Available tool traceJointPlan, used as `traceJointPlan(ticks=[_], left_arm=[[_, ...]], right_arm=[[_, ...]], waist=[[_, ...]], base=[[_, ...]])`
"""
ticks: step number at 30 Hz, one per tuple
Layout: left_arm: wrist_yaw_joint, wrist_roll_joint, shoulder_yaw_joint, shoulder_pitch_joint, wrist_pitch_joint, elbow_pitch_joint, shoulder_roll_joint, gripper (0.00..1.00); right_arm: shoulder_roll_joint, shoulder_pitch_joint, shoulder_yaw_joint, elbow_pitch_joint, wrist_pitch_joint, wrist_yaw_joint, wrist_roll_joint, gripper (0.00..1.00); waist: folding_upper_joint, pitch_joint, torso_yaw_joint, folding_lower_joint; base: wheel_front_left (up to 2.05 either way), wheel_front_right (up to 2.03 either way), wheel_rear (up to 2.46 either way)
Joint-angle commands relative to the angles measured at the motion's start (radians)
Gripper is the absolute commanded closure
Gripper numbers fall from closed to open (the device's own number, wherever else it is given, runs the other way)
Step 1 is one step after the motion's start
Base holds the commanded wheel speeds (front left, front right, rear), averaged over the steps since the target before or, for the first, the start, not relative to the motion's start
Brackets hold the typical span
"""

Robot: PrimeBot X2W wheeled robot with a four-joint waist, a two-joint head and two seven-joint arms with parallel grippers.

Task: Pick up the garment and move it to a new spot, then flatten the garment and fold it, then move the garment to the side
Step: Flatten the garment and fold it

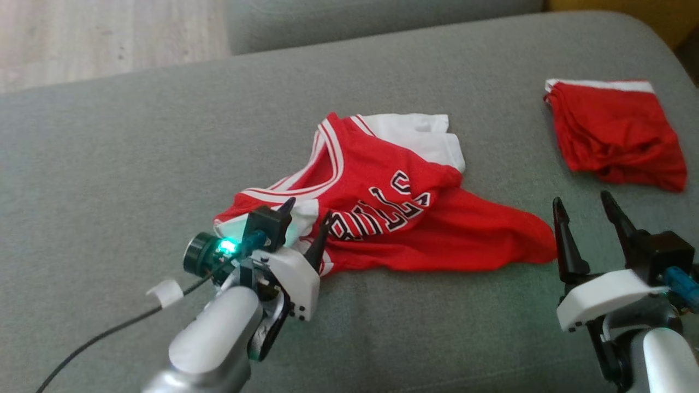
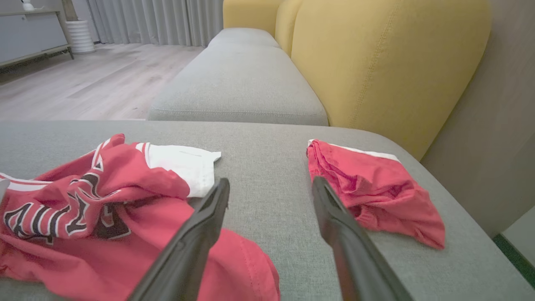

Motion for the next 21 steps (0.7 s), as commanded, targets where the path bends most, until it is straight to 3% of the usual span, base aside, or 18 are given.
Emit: traceJointPlan(ticks=[1,9,10,12,15,21], left_arm=[[0.000,0.009,0.027,-0.058,0.000,-0.018,0.015,0.00],[0.031,0.047,0.008,-0.109,0.035,0.071,0.026,0.00],[0.031,0.045,0.007,-0.111,0.037,0.074,0.025,0.11],[0.029,0.041,0.007,-0.112,0.038,0.077,0.024,0.60],[0.030,0.033,0.011,-0.108,0.024,0.072,0.022,1.00],[0.038,0.015,0.028,-0.078,-0.036,0.029,0.022,1.00]], right_arm=[[0.000,-0.055,0.022,-0.037,-0.002,0.007,0.005,0.00],[0.008,-0.057,0.019,-0.026,-0.016,0.007,0.003,0.00],[0.008,-0.058,0.020,-0.025,-0.018,0.007,0.004,0.00],[0.010,-0.061,0.019,-0.023,-0.022,0.007,0.006,0.00],[0.011,-0.063,0.017,-0.016,-0.029,0.007,0.006,0.00],[0.013,-0.047,-0.001,-0.009,-0.034,0.007,0.008,0.00]], waist=[[0.0000,0.019,-0.017,-0.0002],[0.0000,0.038,-0.021,-0.0002],[0.0000,0.040,-0.020,-0.0002],[0.0000,0.041,-0.016,-0.0002],[0.0000,0.037,-0.007,-0.0002],[0.0000,0.010,0.022,-0.0002]], base=[[0.00,0.00,0.00],[0.00,0.00,0.00],[0.00,0.00,0.00],[0.00,0.00,0.00],[0.00,0.00,0.00],[0.00,0.00,0.00]])
